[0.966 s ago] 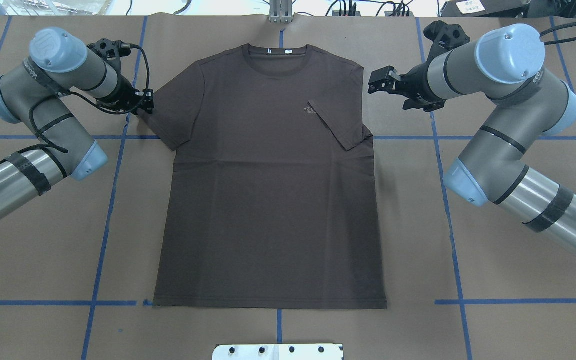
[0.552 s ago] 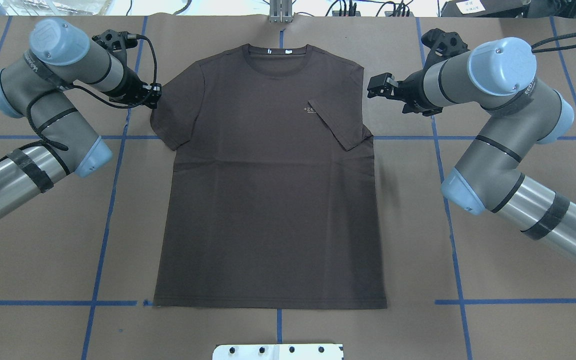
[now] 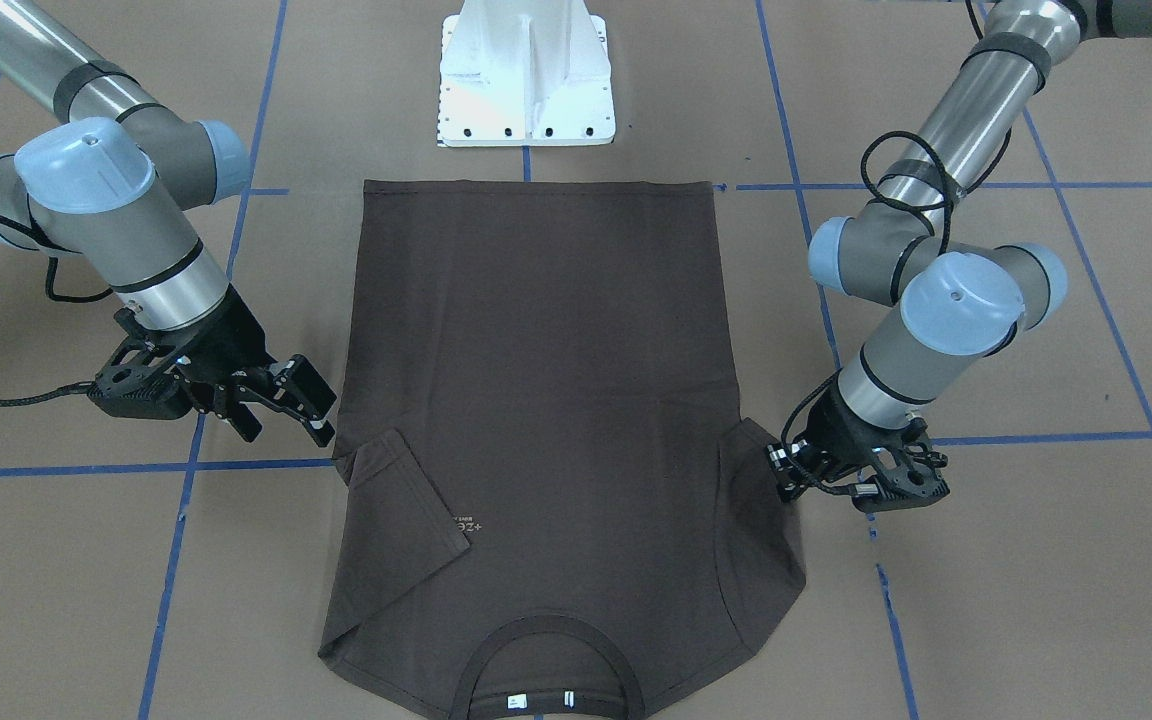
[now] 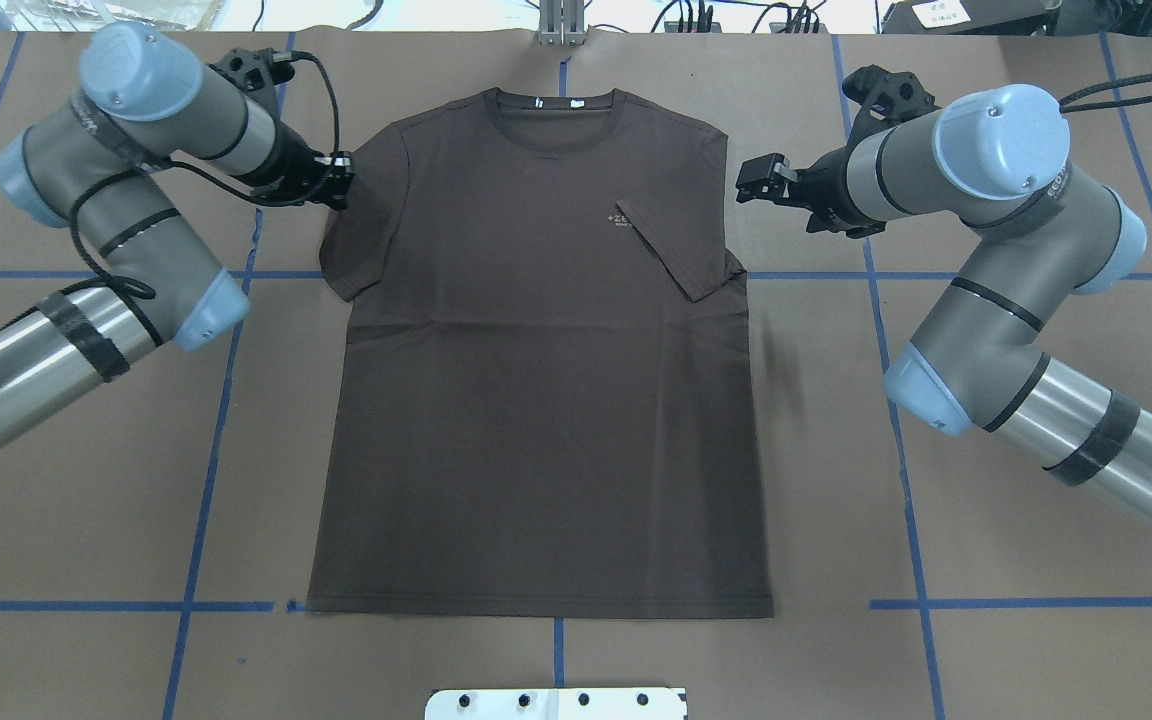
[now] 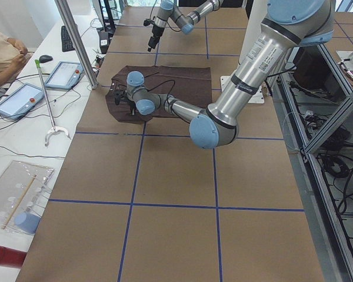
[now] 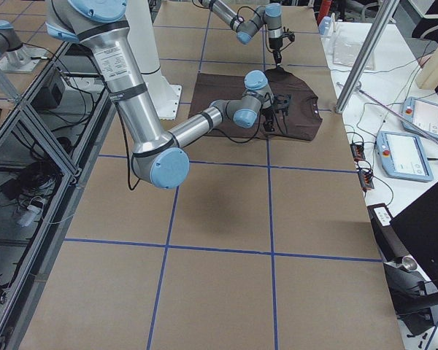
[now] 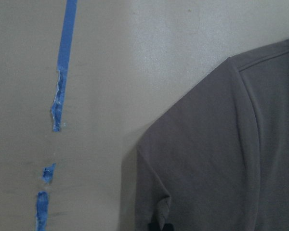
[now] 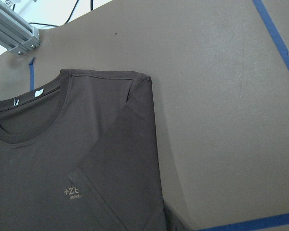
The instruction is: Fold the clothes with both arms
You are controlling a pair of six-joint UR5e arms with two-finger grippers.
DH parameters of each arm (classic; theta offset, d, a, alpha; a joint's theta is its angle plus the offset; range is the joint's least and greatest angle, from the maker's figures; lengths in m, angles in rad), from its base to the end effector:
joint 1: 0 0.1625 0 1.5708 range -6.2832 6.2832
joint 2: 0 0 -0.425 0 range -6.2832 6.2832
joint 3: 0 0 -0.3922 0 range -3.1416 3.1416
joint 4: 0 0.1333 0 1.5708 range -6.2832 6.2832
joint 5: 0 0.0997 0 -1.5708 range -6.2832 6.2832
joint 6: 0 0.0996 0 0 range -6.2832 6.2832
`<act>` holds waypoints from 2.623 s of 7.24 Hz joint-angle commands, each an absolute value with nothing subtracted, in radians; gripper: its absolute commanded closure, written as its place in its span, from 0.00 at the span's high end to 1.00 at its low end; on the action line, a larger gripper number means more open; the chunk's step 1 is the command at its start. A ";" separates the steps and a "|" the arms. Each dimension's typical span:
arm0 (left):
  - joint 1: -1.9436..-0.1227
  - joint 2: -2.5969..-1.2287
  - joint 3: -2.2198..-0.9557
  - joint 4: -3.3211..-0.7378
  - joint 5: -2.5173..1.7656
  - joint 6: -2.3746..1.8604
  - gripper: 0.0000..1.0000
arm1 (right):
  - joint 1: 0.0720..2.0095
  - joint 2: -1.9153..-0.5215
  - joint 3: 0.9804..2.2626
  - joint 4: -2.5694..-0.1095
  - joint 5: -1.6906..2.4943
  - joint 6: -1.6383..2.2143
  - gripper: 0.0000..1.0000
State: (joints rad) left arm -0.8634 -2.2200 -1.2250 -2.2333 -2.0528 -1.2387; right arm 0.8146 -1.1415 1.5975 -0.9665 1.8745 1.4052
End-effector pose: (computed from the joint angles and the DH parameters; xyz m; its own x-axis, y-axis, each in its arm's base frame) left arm 0.4280 -0.6347 0.3520 0.4881 -0.1264 -0.8636 0.2819 0.9592 0.0190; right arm -0.3780 -0.5516 0.3357 0.4156 0.2114 0.8846 -0.4528 0.8916 -0.0003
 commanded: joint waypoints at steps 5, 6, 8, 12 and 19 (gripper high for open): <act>-0.753 -2.390 -1.075 -2.292 -1.911 -1.445 0.74 | 0.815 -1.167 1.621 -0.966 1.873 1.414 1.00; -0.714 -2.375 -1.136 -2.287 -1.913 -1.500 0.85 | 0.807 -1.172 1.679 -0.979 1.870 1.443 1.00; -0.645 -2.259 -1.420 -2.278 -1.919 -1.595 0.85 | 0.651 -1.292 1.896 -1.017 1.795 1.676 1.00; -0.644 -2.138 -1.603 -2.278 -1.918 -1.588 0.85 | 0.118 -1.437 2.194 -1.416 1.361 2.044 0.93; -0.657 -2.135 -1.597 -2.276 -1.908 -1.586 0.84 | -0.003 -1.456 2.096 -1.463 1.316 2.298 0.82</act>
State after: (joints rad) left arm -0.6560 -2.1354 -1.5971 -2.2769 -1.9097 -1.5859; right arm 0.0067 -1.4664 2.1348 -1.4678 1.3159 2.2677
